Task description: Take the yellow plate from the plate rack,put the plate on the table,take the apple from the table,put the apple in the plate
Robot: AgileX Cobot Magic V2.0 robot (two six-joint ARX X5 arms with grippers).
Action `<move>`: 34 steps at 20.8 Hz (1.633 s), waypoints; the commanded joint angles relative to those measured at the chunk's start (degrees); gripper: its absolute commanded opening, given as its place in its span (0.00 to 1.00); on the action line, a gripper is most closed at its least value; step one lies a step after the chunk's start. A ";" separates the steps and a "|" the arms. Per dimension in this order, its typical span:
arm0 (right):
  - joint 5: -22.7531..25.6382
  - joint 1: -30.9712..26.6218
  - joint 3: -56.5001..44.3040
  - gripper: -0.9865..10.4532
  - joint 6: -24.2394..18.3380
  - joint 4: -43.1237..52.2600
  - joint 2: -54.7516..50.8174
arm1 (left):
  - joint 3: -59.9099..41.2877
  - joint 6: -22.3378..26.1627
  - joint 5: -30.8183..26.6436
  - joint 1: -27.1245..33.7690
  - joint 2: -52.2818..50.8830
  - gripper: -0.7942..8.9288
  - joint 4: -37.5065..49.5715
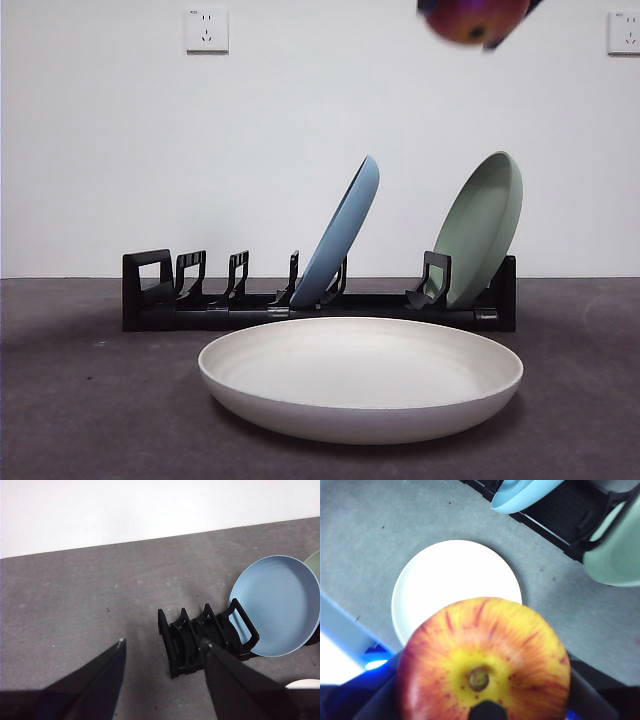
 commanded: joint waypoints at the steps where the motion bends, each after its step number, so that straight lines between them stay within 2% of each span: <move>1: -0.13 1.51 -7.50 0.08 3.08 8.55 0.28 | -0.20 0.02 0.11 0.09 -0.07 0.34 -0.13; 5: -0.48 3.43 -21.05 0.08 6.64 25.05 1.81 | -0.20 0.02 0.11 0.09 -0.07 0.34 -0.11; 7: -0.48 4.46 -26.49 0.08 7.10 31.76 4.02 | -0.20 0.04 0.11 0.09 -0.07 0.34 -0.13; 11: -0.48 6.12 -31.23 0.08 7.23 39.41 11.15 | -0.20 0.04 0.09 0.09 -0.07 0.34 -0.11; 15: -0.33 8.11 -31.23 0.08 7.23 42.88 17.51 | -0.20 0.07 0.04 0.09 -0.07 0.34 -0.13; 20: -0.22 9.84 -31.23 0.10 7.48 43.36 18.97 | -0.20 0.09 0.02 0.09 -0.07 0.34 -0.22; 22: -0.07 10.47 -31.23 0.17 7.69 43.39 18.97 | -0.20 0.09 0.00 0.09 -0.07 0.34 -0.33; 26: -0.04 10.58 -31.23 0.40 8.72 43.28 18.97 | -0.20 0.09 0.00 0.09 -0.07 0.34 -0.55; 27: -0.04 10.58 -31.23 0.43 8.76 43.30 18.97 | -0.20 0.09 -0.02 0.11 -0.07 0.34 -0.55; 34: -0.07 10.58 -31.21 0.45 8.72 43.28 18.91 | -0.20 0.09 0.02 0.09 -0.07 0.34 -0.61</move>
